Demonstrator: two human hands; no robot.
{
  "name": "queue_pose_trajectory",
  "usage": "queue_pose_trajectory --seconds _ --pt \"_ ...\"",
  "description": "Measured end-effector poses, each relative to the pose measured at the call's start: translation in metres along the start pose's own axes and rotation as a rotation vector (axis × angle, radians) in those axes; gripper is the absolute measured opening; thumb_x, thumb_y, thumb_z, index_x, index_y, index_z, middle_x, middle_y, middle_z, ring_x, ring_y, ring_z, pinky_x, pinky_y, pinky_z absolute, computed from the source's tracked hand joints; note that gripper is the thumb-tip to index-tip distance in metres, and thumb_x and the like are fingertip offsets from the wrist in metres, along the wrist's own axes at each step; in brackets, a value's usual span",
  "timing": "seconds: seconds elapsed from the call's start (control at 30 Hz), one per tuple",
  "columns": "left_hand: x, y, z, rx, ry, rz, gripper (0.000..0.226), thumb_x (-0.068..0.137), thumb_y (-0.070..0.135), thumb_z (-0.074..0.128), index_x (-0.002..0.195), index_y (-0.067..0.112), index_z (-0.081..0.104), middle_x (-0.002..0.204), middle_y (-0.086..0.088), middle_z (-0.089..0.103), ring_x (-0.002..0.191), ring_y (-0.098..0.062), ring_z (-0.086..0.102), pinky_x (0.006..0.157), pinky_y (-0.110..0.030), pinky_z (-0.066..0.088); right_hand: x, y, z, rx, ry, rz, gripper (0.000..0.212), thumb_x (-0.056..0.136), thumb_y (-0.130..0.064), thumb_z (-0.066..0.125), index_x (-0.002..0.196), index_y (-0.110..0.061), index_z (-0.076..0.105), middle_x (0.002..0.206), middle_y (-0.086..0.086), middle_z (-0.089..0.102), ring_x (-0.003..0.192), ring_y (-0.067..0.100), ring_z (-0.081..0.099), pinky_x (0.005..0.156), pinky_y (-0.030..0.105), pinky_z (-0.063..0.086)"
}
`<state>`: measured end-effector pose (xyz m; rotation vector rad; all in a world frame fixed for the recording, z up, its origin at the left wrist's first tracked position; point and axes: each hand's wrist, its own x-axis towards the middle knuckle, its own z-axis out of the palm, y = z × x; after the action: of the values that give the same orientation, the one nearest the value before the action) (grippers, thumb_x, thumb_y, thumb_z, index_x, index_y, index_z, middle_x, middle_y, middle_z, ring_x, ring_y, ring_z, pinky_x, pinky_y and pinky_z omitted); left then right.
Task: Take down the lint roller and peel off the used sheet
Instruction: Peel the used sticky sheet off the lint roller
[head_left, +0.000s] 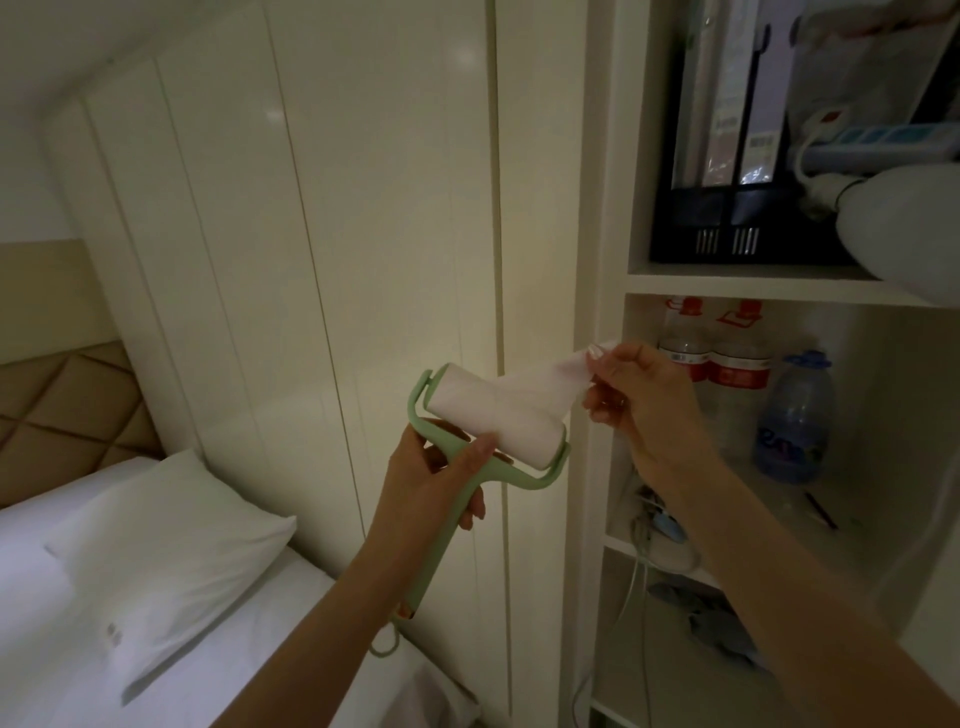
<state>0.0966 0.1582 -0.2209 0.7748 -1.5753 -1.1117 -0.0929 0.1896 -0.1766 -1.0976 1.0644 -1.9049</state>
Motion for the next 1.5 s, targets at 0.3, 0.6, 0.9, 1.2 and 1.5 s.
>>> queue_pose_trajectory --seconds 0.3,0.6,0.9,1.2,1.5 --pt "0.003 -0.001 -0.004 0.022 0.017 0.03 0.04 0.08 0.026 0.067 0.101 -0.004 0.053 0.056 0.001 0.066 0.04 -0.013 0.055 0.04 -0.022 0.045 0.002 -0.007 -0.003 -0.261 -0.338 -0.025 0.021 0.085 -0.019 0.054 0.081 -0.003 0.067 0.073 0.008 0.072 0.069 0.022 0.069 0.061 0.023 0.057" --pt "0.0 0.0 -0.001 0.03 -0.055 -0.047 0.034 0.077 0.026 0.069 0.099 0.006 0.052 0.075 -0.011 0.071 0.042 -0.014 0.057 0.04 -0.024 0.047 0.008 -0.015 0.007 -0.776 -0.484 -0.067 0.016 0.074 -0.006 0.071 0.088 -0.014 0.071 0.071 -0.004 0.063 0.056 -0.004 0.057 0.057 0.007 0.049" --pt "0.0 0.001 -0.002 0.069 -0.063 -0.077 0.032 0.08 0.025 0.068 0.097 0.005 0.051 0.071 -0.012 0.068 0.041 -0.013 0.057 0.04 -0.023 0.047 0.008 -0.003 0.001 -0.525 -0.437 -0.008 0.013 0.078 -0.003 0.065 0.068 -0.01 0.06 0.09 -0.003 0.072 0.069 0.011 0.058 0.056 0.018 0.045" --pt "-0.003 0.004 -0.005 0.081 -0.072 -0.064 0.034 0.08 0.026 0.067 0.1 0.003 0.053 0.071 -0.014 0.067 0.042 -0.013 0.057 0.041 -0.023 0.047 0.009 0.001 0.0 -0.255 -0.367 0.018 0.012 0.078 -0.001 0.064 0.068 -0.005 0.057 0.07 0.003 0.068 0.065 0.015 0.065 0.058 0.022 0.056" --pt "-0.006 0.003 -0.007 0.045 -0.062 -0.053 0.026 0.081 0.024 0.067 0.095 0.005 0.055 0.065 -0.014 0.067 0.041 -0.012 0.056 0.04 -0.023 0.046 0.005 -0.012 -0.006 -0.469 -0.559 0.053 0.031 0.077 0.009 0.06 0.102 -0.008 0.066 0.098 0.008 0.07 0.088 0.015 0.067 0.07 0.019 0.055"
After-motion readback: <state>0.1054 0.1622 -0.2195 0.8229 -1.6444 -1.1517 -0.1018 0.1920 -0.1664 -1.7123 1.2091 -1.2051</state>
